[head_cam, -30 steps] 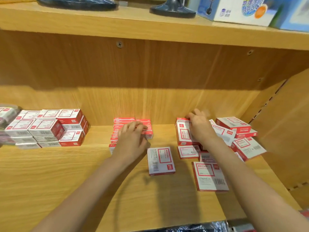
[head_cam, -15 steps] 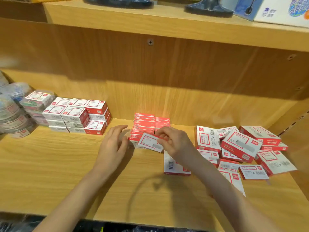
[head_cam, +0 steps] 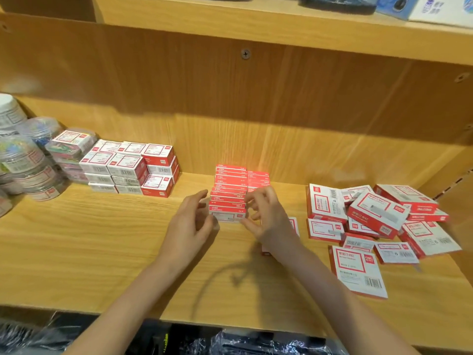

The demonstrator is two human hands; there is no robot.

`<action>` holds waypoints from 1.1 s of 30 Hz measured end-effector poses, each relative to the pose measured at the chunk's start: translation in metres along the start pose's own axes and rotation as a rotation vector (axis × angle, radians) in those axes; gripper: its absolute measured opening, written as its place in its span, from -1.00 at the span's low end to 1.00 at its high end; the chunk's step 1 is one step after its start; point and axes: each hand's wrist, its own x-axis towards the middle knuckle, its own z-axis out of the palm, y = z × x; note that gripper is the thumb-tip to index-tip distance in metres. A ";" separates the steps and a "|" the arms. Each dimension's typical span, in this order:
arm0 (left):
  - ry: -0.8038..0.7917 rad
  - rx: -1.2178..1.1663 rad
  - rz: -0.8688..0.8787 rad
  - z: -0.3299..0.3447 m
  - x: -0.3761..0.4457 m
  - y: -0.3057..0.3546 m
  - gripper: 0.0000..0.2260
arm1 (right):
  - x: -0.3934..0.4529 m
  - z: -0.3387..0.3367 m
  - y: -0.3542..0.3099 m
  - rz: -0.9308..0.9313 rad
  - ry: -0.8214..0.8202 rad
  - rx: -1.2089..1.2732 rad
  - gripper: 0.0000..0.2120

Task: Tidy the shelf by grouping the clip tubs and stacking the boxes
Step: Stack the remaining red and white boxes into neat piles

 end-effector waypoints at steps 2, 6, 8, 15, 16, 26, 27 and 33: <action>0.053 0.058 0.068 -0.002 0.004 0.004 -0.65 | -0.006 -0.020 0.007 0.071 0.058 -0.045 -0.78; 0.060 0.130 0.195 0.001 0.011 0.017 -0.66 | -0.027 -0.067 0.027 0.215 -0.160 -0.149 -0.59; 0.029 0.155 0.256 0.009 0.010 0.024 -0.66 | -0.038 -0.078 0.028 0.271 -0.381 -0.199 -0.35; -0.126 0.138 0.439 0.042 0.006 0.048 -0.68 | -0.062 -0.091 0.033 0.304 -0.468 -0.157 -0.17; -0.177 0.128 0.448 0.046 0.006 0.051 -0.68 | -0.064 -0.100 0.034 0.313 -0.457 -0.146 -0.17; -0.692 0.257 0.336 0.070 0.011 0.062 -0.23 | -0.028 -0.156 0.077 0.543 -0.271 -0.607 -0.21; -0.681 0.225 0.339 0.070 0.013 0.063 -0.26 | -0.029 -0.160 0.082 0.574 -0.285 -0.588 -0.19; -0.639 0.171 0.286 0.080 0.031 0.081 -0.50 | -0.033 -0.177 0.096 0.548 -0.166 -0.439 -0.25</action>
